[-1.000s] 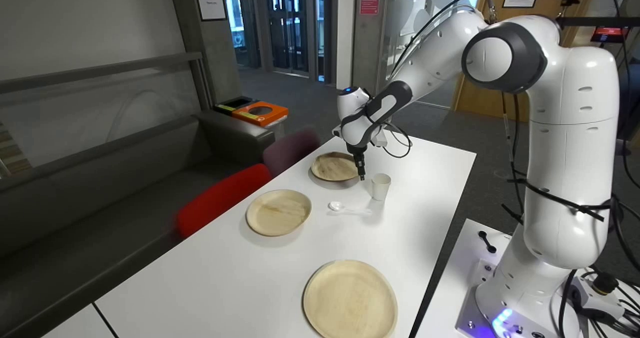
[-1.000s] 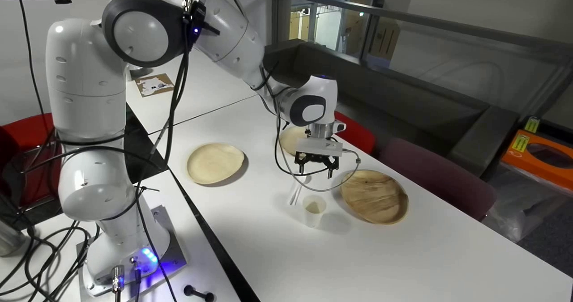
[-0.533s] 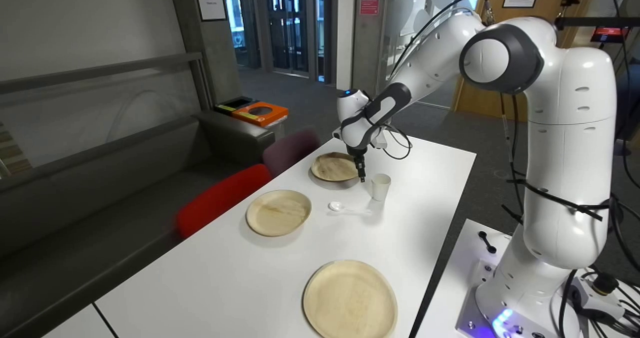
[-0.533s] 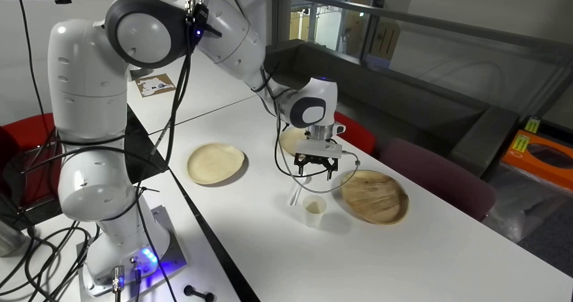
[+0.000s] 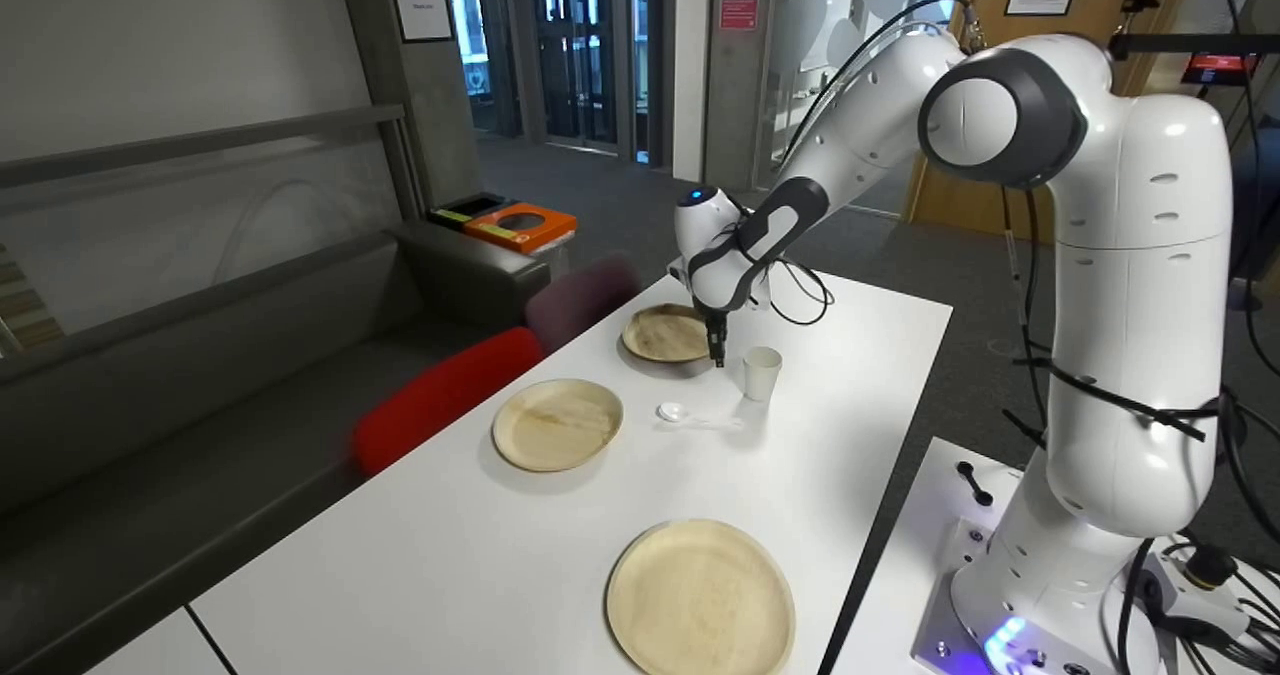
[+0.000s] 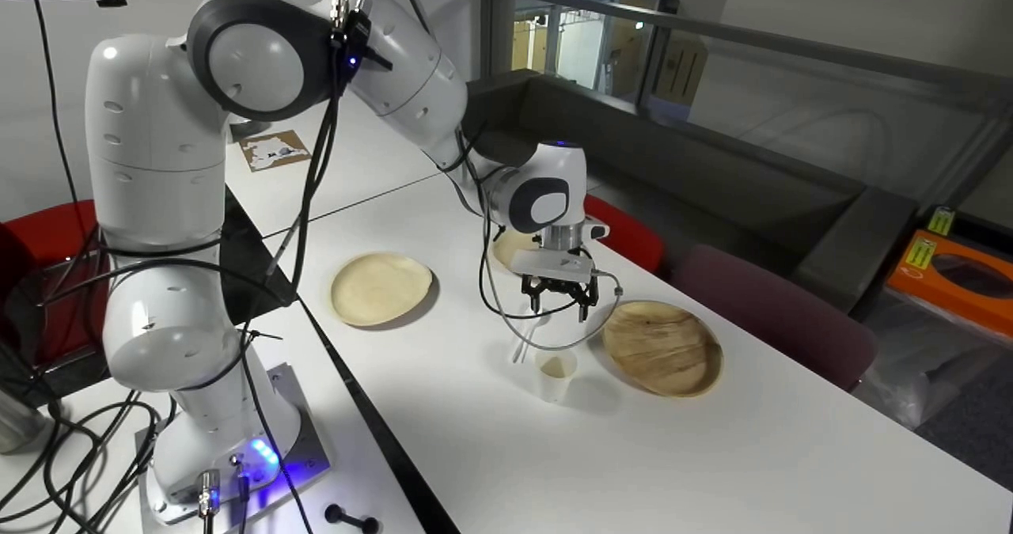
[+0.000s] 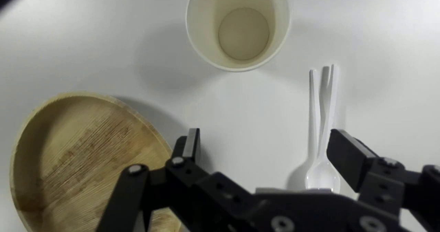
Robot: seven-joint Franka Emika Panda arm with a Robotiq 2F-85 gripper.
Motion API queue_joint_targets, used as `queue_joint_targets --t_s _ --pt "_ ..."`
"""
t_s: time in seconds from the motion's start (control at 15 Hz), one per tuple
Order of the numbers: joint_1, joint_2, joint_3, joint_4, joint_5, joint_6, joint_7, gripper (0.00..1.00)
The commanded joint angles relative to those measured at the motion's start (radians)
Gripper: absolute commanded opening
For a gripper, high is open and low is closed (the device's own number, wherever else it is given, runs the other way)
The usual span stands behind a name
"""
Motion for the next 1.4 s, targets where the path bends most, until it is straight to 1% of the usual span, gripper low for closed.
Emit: queue_joint_targets --t_s 0.0,0.27,0.47,1.0,1.33 --pt "0.002 -0.039 0.004 -0.072 -0.069 0.057 0.091 1.0" --pt "0.008 -0.025 0.021 -0.093 -0.102 0.057 0.085 1.0" --pt "0.016 -0.007 0.032 -0.088 -0.118 0.05 0.092 1.0" --pt "0.022 0.086 0.065 -0.019 -0.096 0.036 0.07 1.0" --pt "0.013 0.137 0.079 0.021 -0.086 0.07 0.06 1.0"
